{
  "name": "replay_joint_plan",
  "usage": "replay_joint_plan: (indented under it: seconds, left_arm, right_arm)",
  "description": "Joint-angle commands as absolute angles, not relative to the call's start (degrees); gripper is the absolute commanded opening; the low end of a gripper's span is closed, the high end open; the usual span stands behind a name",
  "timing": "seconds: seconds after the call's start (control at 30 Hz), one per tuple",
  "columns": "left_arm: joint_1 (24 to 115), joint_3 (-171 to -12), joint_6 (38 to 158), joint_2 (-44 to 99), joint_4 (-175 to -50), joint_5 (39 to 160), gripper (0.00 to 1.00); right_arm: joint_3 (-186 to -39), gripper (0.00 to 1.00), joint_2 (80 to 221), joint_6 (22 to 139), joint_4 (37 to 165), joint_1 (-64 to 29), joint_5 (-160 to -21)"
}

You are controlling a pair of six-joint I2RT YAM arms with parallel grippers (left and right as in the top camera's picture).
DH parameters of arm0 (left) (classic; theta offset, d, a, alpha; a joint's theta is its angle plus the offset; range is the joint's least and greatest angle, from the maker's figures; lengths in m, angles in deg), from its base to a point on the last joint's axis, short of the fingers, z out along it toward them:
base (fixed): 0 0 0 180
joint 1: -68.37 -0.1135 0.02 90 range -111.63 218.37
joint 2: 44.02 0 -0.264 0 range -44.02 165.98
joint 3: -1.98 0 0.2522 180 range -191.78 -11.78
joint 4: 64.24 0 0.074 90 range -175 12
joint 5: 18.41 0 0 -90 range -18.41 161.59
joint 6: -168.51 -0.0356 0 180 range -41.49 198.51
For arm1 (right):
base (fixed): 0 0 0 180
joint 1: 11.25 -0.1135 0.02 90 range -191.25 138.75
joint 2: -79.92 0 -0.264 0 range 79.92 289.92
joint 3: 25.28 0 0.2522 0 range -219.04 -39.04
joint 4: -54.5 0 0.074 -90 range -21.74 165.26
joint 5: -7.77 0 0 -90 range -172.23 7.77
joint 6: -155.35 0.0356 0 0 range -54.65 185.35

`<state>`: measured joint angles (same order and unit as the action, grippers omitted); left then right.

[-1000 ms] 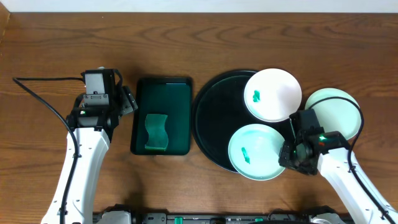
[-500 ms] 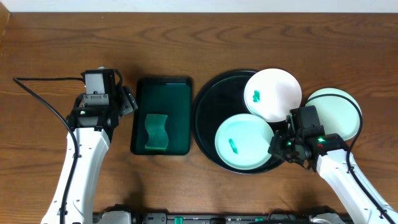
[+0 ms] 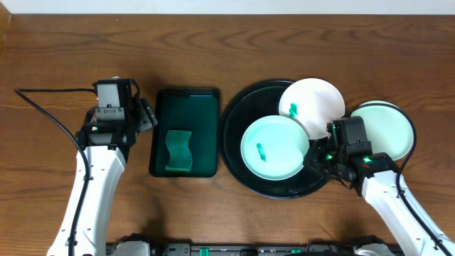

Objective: Clean dirty plates on tray and stack at the side
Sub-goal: 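Slide the pale green plate left toward the black tray's center, then hold the pale green plate steady with the right gripper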

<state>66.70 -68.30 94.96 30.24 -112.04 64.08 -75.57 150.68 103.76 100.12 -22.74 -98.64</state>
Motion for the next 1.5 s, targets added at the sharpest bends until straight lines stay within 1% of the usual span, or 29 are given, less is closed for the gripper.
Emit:
replay_joint_plan:
  seconds: [0.0,0.37,0.4,0.43,0.47,0.5,0.57,0.7,0.97,1.17,1.27,1.37,1.4,1.47]
  left_arm:
    - [66.5,-69.0,94.6,30.1,-112.0,63.4,0.83]
    - [66.5,-69.0,94.6,30.1,-112.0,63.4,0.83]
    - [66.5,-69.0,94.6,30.1,-112.0,63.4,0.83]
    - [66.5,-69.0,94.6,30.1,-112.0,63.4,0.83]
    - [66.5,-69.0,94.6,30.1,-112.0,63.4,0.83]
    - [66.5,-69.0,94.6,30.1,-112.0,63.4,0.83]
    - [66.5,-69.0,94.6,30.1,-112.0,63.4,0.83]
    - [66.5,-69.0,94.6,30.1,-112.0,63.4,0.83]
    - [66.5,-69.0,94.6,30.1,-112.0,63.4,0.83]
    - [66.5,-69.0,94.6,30.1,-112.0,63.4,0.83]
    - [66.5,-69.0,94.6,30.1,-112.0,63.4,0.83]
    - [66.5,-69.0,94.6,30.1,-112.0,63.4,0.83]
    - [66.5,-69.0,94.6,30.1,-112.0,63.4,0.83]
    - [66.5,-69.0,94.6,30.1,-112.0,63.4,0.83]
  right_arm:
    - [-75.3,0.01,150.4,104.5,99.8,-23.7,-99.6]
    - [-74.2,0.02,150.4,106.7,99.7,-27.5,-96.6]
    - [-74.0,0.06,150.4,106.9,99.7,-27.6,-96.6]
    - [-74.0,0.18,150.4,106.9,99.7,-27.7,-96.6]
    - [-74.0,0.35,150.4,106.9,99.7,-27.7,-96.5]
    - [-74.0,0.46,150.4,106.8,99.7,-27.8,-96.1]
    - [-74.0,0.53,150.4,105.9,99.3,-27.7,-95.3]
    - [-76.2,0.54,150.4,96.0,98.8,-27.5,-96.0]
    - [-88.2,0.53,152.5,84.0,110.8,-25.7,-90.6]
    - [-88.9,0.56,159.9,78.4,109.1,-25.7,-90.6]
    - [-88.9,0.56,164.9,77.9,107.2,-25.7,-90.7]
    - [-88.9,0.49,168.3,77.8,105.8,-25.9,-90.7]
    - [-88.9,0.41,169.0,76.9,105.1,-25.9,-90.7]
    - [-88.8,0.31,169.7,76.8,104.2,-25.9,-90.6]
